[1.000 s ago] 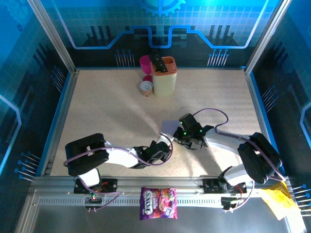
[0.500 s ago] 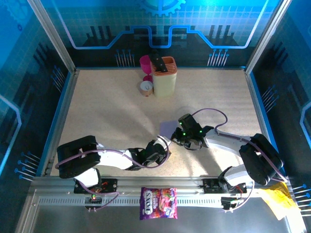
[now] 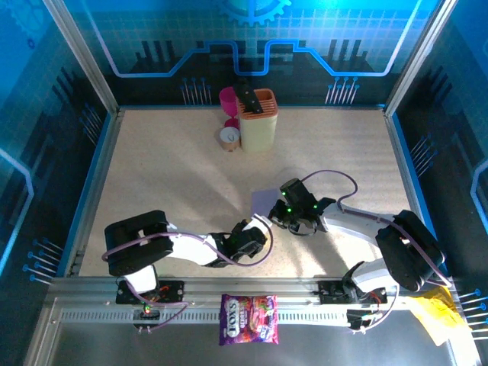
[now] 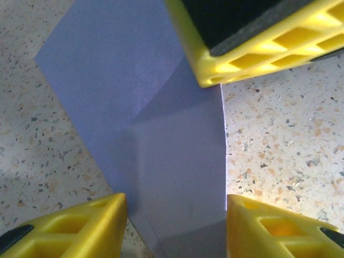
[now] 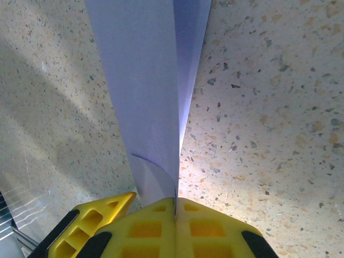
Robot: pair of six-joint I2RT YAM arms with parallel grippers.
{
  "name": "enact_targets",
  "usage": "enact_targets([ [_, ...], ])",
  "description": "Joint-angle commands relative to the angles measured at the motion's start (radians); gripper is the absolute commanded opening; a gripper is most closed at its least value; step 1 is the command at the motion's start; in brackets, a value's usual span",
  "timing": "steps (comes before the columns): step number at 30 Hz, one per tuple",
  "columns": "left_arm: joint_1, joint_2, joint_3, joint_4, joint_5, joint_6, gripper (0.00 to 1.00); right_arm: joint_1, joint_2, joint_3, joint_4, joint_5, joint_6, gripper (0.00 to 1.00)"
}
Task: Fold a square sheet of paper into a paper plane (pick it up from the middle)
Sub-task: Fold the wing for the fifth time at the center of the table.
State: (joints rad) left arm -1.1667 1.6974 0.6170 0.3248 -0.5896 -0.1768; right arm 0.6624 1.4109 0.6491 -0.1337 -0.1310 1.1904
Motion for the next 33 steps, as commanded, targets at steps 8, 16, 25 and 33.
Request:
enact_targets([
  [8,-0.002,-0.023,0.028,0.002,-0.043,-0.015,0.46,0.016,-0.008,0.013,-0.010,-0.011,-0.001,0.00],
  [16,0.002,-0.034,0.041,-0.005,-0.044,-0.026,0.59,0.019,0.000,0.014,-0.007,-0.014,-0.003,0.00],
  [25,0.013,-0.064,0.035,0.020,-0.039,-0.030,0.34,0.019,0.000,0.007,-0.006,-0.012,-0.002,0.00],
  [33,0.023,-0.064,0.042,0.021,-0.002,-0.042,0.27,0.020,0.006,0.006,-0.006,-0.012,-0.003,0.00],
])
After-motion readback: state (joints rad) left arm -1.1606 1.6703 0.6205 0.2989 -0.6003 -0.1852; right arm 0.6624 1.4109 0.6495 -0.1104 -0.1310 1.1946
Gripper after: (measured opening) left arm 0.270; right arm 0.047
